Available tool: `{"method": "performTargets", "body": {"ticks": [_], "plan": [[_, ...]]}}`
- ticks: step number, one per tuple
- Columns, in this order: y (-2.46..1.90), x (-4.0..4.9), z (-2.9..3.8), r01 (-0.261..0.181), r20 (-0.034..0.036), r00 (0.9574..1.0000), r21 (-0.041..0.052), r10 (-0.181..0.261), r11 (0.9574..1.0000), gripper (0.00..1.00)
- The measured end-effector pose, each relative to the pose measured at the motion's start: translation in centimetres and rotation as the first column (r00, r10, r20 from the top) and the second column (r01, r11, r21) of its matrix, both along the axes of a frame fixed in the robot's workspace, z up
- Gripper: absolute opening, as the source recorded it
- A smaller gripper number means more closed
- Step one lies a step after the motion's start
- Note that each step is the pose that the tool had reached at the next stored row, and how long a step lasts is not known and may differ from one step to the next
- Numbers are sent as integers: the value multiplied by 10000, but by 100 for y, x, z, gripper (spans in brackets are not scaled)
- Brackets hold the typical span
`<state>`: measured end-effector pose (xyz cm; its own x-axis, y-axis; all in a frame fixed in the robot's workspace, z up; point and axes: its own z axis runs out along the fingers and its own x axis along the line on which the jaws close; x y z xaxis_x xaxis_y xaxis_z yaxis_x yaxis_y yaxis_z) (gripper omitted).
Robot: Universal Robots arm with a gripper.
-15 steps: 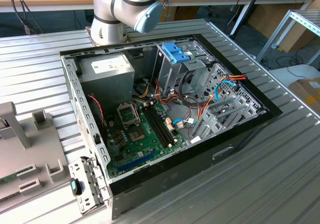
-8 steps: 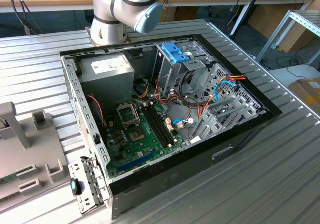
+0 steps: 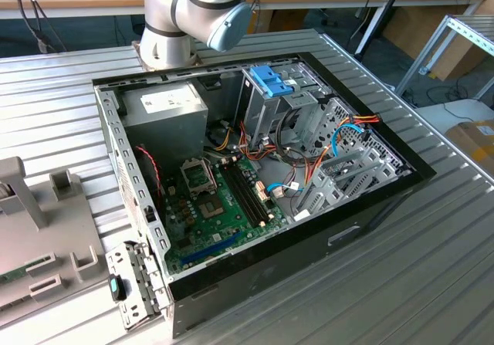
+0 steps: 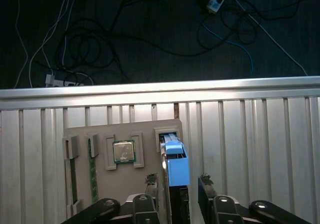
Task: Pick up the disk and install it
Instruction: 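Pick up the disk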
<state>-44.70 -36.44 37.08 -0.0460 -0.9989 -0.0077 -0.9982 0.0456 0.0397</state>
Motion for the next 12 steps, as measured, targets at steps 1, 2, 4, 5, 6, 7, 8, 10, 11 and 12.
{"method": "performTargets", "body": {"ticks": [1, 2, 4, 5, 6, 7, 8, 10, 11, 12], "plan": [[0, 0, 0, 0, -1, 10000, -1, 0, 10000, 48], [0, 0, -1, 0, 0, 10000, -1, 0, 10000, 48], [1, -1, -18, 1, 5, 10000, 21, -1, 10000, 48], [1, -1, -35, -7, 2, 10000, 21, 7, 10000, 48], [0, -1, -56, -44, -1, 10000, 21, 44, 10000, 48], [0, -3, -70, -90, 0, 10000, 21, 90, 10000, 48], [-1, -9, -101, -216, 2, 9998, 22, 216, 9998, 48], [0, -17, -129, -349, 3, 9994, 22, 349, 9994, 48], [0, -19, -154, -469, 4, 9989, 22, 469, 9989, 48], [0, -19, -192, -572, 4, 9984, 21, 572, 9984, 48]]}}
